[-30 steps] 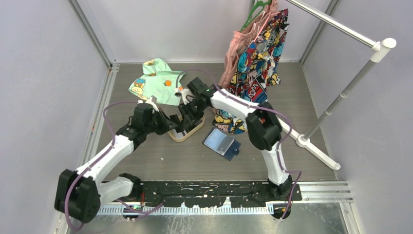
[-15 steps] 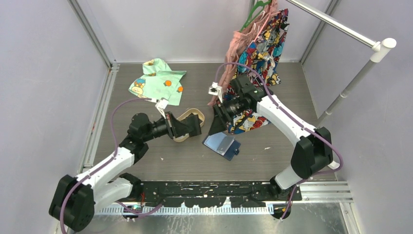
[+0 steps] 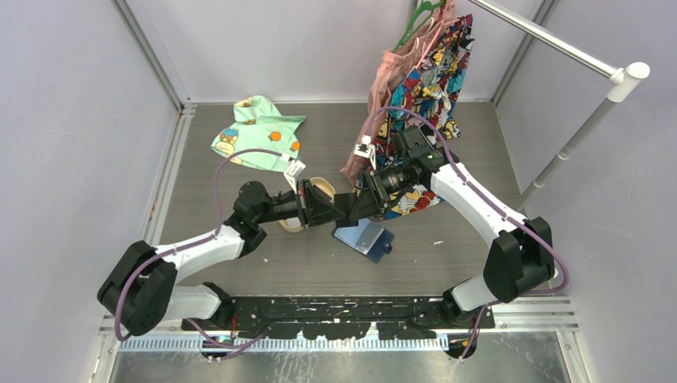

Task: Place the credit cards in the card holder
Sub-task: Pick up the credit card from the storage box.

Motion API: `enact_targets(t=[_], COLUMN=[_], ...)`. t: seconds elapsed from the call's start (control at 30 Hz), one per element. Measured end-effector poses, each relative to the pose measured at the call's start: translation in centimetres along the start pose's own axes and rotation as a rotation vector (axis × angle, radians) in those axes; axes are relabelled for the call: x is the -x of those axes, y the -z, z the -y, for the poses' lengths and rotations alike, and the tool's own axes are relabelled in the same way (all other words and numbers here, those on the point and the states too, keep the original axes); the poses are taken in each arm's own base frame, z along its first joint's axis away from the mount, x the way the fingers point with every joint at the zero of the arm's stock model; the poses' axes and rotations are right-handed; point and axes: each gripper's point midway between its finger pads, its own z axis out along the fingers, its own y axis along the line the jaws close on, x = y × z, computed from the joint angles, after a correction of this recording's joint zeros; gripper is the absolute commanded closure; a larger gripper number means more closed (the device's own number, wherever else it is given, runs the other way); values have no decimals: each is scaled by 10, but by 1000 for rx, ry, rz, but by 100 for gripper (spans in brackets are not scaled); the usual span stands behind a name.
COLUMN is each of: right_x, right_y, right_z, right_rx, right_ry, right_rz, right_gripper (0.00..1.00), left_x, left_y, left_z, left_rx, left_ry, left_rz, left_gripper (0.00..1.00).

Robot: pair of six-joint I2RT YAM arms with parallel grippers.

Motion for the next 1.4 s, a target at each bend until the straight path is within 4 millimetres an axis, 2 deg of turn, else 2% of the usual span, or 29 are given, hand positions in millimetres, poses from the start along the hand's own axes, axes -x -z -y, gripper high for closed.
enact_targets(t=[0.13,0.2,0.23,0.3,0.33,0.5,0.73,0.87,0.93,0.97,1.1,1.17,1.27,1.4], right_x=[0,0,0,0,0,-5,-12,-16,-18,-18,-20,-22,-25,-45], right_y=[-2,-2,-1,0,0,1,0,-2,-2,-2,-2,-1,8,18], right_z=[-6,-10,-13,-17,-19,-24,-27,-29,-29,-28,-25,-20,-8,5], right_rx=[33,56,70,81,90,111,124,129,127,125,106,74,-5,-67], right_ry=[6,15,17,32,37,53,80,92,92,94,100,113,183,311], right_rz=[1,3,4,7,8,0,-19,-34,-38,-39,-50,-64,-100,-167], right_gripper=[89,98,98,99,99,99,99,99,99,98,68,65,67,82], left_x=[7,8,9,10,11,17,28,28,26,25,21,22,21,10], left_y=[-5,-5,-5,-6,-6,-2,-1,-7,-9,-10,-12,-11,-1,23], left_z=[5,7,7,9,10,15,25,25,23,22,19,17,6,-20], left_rx=[-33,-41,-43,-50,-53,-64,-105,-132,-141,-143,-158,-153,-87,123], left_ry=[-8,-8,-5,1,-3,-11,-4,33,51,64,94,105,107,106], left_rz=[27,31,32,37,40,51,17,-12,-31,-37,-57,-58,-44,-23], left_gripper=[100,95,87,68,63,62,69,84,99,100,100,100,100,100])
